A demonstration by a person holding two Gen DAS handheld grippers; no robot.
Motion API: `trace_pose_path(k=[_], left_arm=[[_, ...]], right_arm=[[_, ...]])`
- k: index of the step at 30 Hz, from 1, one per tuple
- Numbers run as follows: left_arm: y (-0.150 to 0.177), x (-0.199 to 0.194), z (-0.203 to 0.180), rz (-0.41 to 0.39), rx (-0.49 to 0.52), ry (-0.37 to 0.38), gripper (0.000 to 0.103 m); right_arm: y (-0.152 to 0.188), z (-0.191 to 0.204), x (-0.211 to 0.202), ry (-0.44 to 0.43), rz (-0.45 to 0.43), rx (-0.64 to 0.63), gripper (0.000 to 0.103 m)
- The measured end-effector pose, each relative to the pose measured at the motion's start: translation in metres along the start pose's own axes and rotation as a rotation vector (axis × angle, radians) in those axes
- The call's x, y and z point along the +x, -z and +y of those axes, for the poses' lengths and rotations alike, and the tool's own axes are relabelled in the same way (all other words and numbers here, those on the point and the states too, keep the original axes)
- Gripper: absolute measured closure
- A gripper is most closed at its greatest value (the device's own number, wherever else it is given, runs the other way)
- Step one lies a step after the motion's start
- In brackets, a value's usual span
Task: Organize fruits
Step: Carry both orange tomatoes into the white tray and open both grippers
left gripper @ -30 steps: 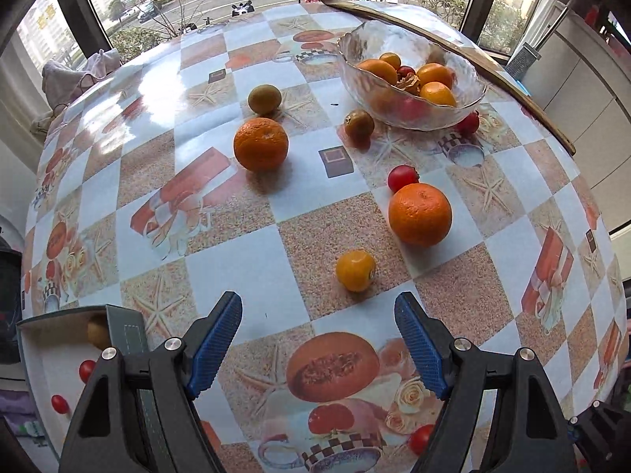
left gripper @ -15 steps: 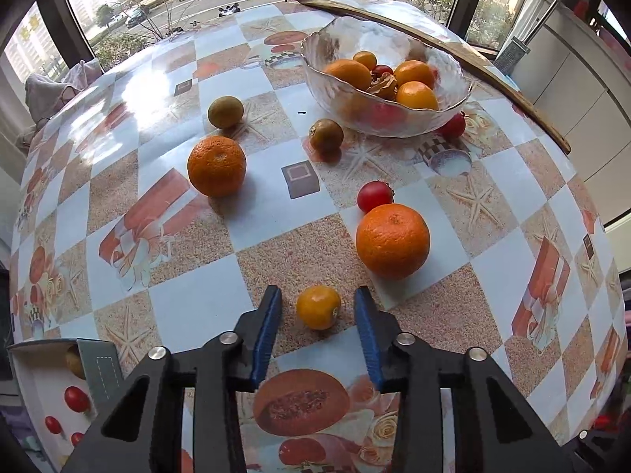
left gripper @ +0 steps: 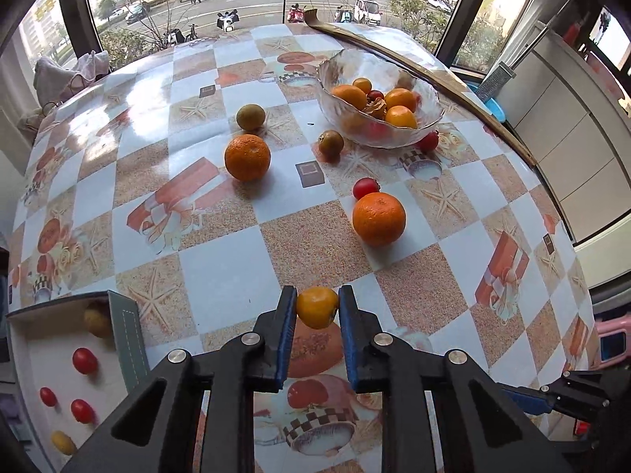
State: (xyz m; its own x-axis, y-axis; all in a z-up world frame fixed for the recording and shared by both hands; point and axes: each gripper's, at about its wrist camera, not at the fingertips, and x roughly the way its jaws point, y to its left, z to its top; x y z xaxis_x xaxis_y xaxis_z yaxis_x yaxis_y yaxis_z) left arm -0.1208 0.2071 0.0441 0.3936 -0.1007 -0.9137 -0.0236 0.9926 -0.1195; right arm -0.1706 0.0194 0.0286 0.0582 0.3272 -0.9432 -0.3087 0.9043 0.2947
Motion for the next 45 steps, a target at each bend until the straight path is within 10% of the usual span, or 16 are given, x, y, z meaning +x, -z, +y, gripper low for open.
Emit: trace_pose_path(k=[45], left_arm=[[0.167, -0.112, 0.153, -0.019, -0.477, -0.188, 0.08]], right_arm=[[-0.032, 0.184, 0.007, -0.093, 0.012, -0.392, 0.077]])
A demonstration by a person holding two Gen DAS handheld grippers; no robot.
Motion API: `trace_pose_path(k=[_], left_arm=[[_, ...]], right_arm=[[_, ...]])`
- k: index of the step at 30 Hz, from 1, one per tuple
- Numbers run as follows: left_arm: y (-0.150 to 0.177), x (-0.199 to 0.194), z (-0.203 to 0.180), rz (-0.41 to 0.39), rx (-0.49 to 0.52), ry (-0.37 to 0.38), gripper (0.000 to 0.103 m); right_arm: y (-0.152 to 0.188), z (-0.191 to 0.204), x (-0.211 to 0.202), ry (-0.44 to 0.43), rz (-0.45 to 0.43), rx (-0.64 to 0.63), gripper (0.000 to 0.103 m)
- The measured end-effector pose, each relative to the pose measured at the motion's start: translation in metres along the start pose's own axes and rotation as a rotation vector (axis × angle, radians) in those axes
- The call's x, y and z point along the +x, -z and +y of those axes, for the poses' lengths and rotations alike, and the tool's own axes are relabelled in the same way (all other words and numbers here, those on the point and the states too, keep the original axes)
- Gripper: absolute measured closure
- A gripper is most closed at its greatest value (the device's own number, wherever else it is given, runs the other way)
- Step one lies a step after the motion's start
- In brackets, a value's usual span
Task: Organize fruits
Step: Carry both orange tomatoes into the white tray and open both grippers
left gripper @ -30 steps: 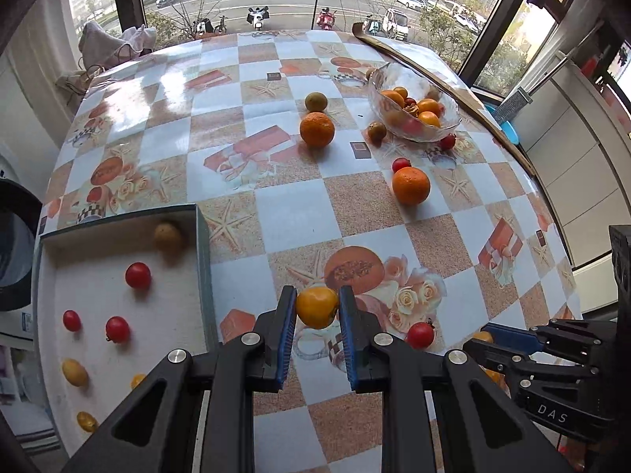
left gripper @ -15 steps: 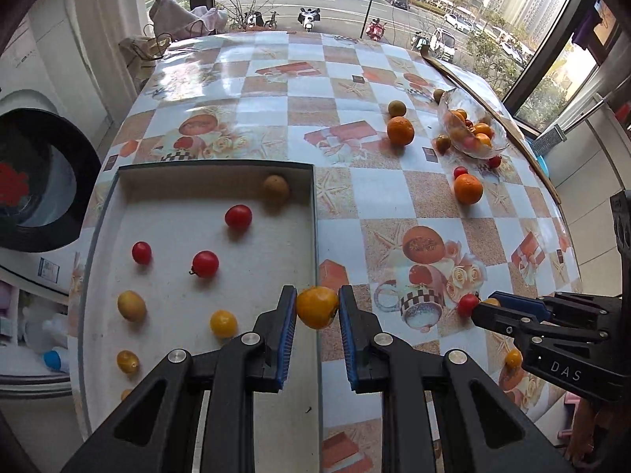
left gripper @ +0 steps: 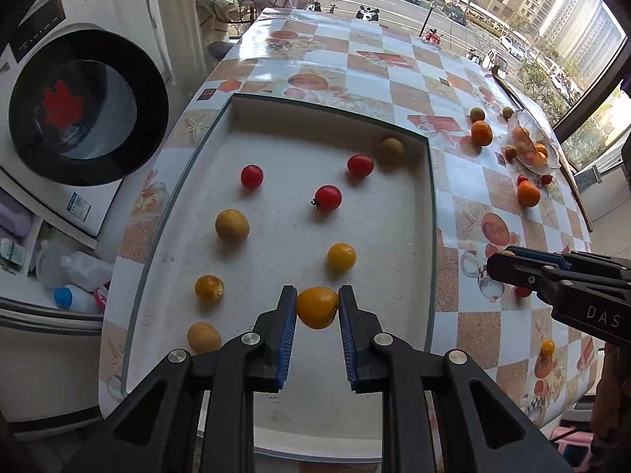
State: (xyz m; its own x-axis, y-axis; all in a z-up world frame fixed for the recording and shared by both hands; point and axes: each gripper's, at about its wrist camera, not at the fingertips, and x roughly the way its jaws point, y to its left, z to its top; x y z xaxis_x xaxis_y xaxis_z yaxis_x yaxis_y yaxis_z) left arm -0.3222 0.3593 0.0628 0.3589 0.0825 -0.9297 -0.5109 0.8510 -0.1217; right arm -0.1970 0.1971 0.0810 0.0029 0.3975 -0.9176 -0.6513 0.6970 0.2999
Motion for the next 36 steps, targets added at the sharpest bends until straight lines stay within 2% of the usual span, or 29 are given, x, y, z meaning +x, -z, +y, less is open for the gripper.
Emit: trace_pose_path(k=[13, 28, 36], left_arm=[[0.005, 0.028, 0.026, 0.036, -0.057, -0.037, 0.08], [0.001, 0.045, 0.03, 0.051, -0.05, -0.06, 0.08], [-0.001, 0.048, 0.022, 0.058, 0.018, -0.098, 0.079]], right_arm=[[-0.04, 0.048, 0.033, -0.037, 0.022, -0.094, 0.077], [-0.061, 0.051, 0.073, 0.001, 0.068, -0.106, 0.077], [-0.064, 0.052, 0.091, 0.018, 0.093, -0.107, 0.077]])
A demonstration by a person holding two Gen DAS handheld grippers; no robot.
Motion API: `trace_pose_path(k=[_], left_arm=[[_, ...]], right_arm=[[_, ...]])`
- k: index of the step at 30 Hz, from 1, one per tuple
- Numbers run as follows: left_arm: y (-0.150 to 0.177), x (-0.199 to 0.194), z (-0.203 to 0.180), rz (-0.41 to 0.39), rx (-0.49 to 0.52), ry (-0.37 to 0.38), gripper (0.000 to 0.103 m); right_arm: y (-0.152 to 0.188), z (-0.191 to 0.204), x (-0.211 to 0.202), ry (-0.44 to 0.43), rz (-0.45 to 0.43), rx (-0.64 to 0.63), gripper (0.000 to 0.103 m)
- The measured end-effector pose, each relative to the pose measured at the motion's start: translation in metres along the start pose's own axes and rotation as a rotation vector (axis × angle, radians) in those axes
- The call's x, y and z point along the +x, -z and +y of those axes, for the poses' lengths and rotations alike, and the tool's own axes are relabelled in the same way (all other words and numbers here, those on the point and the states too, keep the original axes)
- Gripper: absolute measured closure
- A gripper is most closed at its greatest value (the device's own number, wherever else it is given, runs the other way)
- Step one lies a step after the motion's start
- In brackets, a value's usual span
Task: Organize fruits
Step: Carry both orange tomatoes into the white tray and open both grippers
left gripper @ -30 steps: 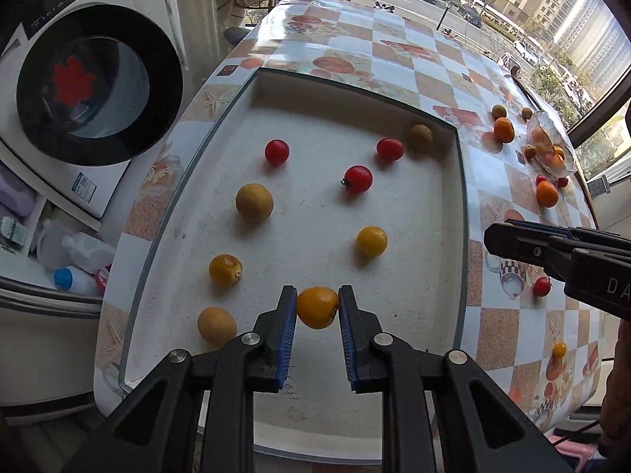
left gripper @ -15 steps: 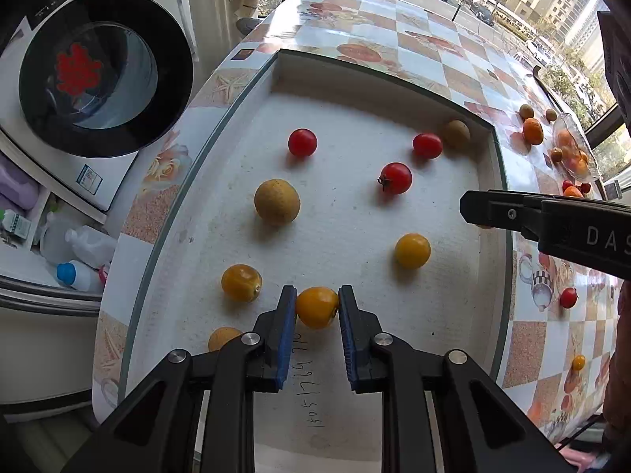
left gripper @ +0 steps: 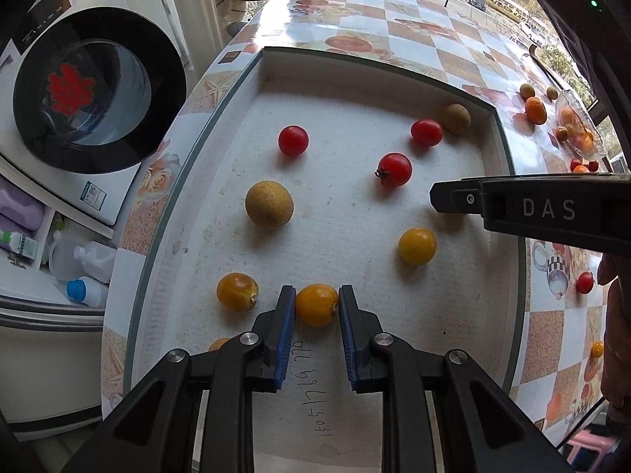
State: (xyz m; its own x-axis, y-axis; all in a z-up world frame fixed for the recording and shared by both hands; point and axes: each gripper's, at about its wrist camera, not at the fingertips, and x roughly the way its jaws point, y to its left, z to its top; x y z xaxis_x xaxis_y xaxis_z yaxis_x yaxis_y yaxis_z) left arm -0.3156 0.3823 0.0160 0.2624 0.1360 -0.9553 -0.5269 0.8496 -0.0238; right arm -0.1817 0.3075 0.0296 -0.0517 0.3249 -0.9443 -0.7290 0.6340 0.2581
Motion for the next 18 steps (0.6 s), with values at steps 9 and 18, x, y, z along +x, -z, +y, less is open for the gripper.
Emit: trace_pose_path(k=[9, 18], left_arm=[[-0.001, -0.005, -0.006, -0.027, 0.039, -0.034, 0.03], [-0.001, -0.008, -0.015, -0.018, 0.078, -0.042, 0.03]], right_arm=[[-0.002, 0.003, 0.003, 0.007, -0.003, -0.019, 0.07], [-0.003, 0.002, -0.024, -0.095, -0.09, 0.026, 0.021]])
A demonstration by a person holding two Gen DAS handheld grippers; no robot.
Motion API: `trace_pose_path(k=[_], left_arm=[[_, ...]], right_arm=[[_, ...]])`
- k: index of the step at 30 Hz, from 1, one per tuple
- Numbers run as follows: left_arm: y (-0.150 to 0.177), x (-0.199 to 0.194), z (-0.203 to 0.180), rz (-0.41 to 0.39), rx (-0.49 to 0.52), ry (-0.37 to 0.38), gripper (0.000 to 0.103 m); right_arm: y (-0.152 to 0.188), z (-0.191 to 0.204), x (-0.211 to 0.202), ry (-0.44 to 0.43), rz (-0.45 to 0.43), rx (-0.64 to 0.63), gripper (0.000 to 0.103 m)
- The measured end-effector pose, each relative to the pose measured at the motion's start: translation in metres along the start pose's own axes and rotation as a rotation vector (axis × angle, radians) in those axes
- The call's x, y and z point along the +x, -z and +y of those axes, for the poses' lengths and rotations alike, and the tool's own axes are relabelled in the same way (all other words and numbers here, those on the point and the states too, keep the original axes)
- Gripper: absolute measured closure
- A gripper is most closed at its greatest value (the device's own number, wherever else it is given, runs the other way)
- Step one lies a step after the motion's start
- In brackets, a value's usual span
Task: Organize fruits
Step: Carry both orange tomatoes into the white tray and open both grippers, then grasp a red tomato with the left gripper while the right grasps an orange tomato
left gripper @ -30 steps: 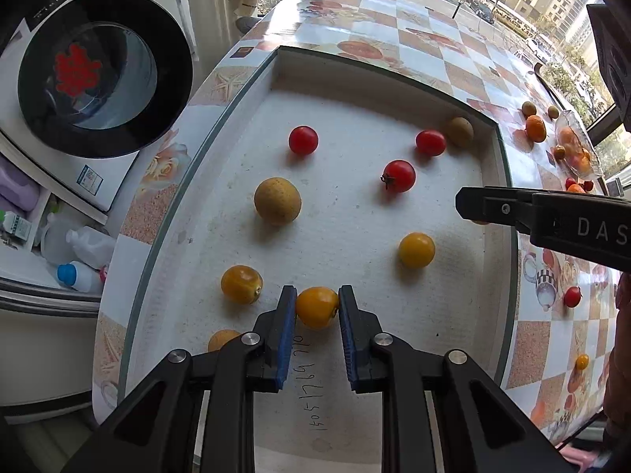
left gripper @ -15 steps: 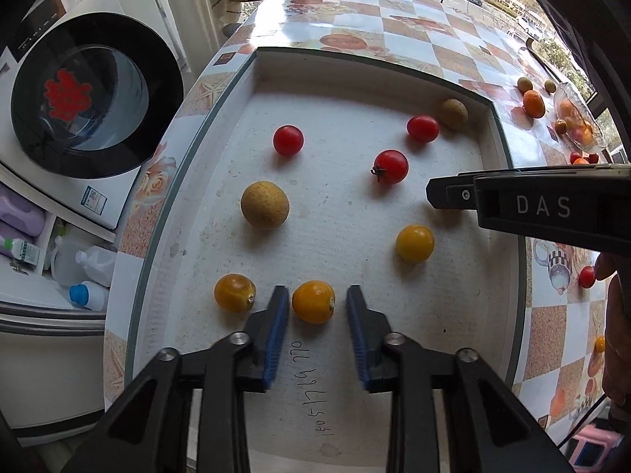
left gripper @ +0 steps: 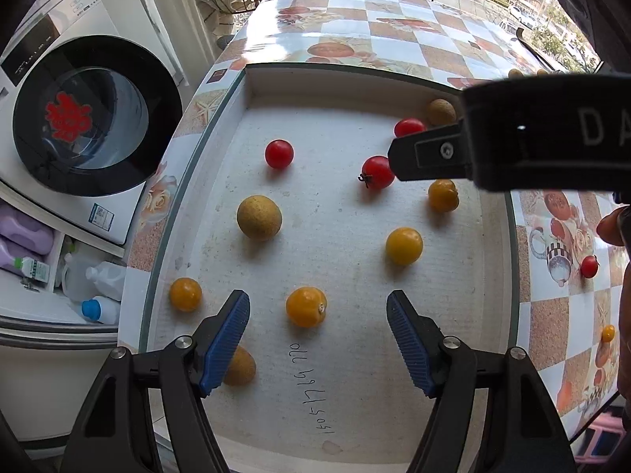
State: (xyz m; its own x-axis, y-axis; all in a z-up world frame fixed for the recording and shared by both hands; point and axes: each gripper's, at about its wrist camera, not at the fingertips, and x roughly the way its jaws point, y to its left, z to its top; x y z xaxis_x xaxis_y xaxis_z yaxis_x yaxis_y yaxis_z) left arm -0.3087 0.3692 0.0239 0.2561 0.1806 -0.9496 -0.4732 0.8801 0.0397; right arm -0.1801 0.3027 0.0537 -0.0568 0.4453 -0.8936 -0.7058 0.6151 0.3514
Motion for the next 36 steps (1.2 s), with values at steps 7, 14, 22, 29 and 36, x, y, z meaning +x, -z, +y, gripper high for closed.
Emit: trace_pose_path(k=[7, 14, 22, 29, 36], left_arm=[[-0.007, -0.007, -0.024, -0.011, 0.072, 0.009, 0.03], [-0.028, -0.026, -0.054, -0.056, 0.144, 0.039, 0.03], [-0.044, -0.039, -0.109, -0.083, 0.257, 0.114, 0.03], [-0.041, -0.027, -0.169, -0.041, 0.367, 0.186, 0.03], [-0.03, -0.015, -0.225, -0.018, 0.481, 0.249, 0.03]], right_arm=[[0.016, -0.025, -0.035, 0.026, -0.071, 0.083, 0.021], [0.052, -0.076, -0.072, 0.097, -0.106, 0.201, 0.021], [0.127, -0.136, -0.104, 0.202, -0.082, 0.377, 0.021], [0.185, -0.164, -0.109, 0.246, -0.032, 0.488, 0.022], [0.219, -0.171, -0.109, 0.263, -0.03, 0.534, 0.022]])
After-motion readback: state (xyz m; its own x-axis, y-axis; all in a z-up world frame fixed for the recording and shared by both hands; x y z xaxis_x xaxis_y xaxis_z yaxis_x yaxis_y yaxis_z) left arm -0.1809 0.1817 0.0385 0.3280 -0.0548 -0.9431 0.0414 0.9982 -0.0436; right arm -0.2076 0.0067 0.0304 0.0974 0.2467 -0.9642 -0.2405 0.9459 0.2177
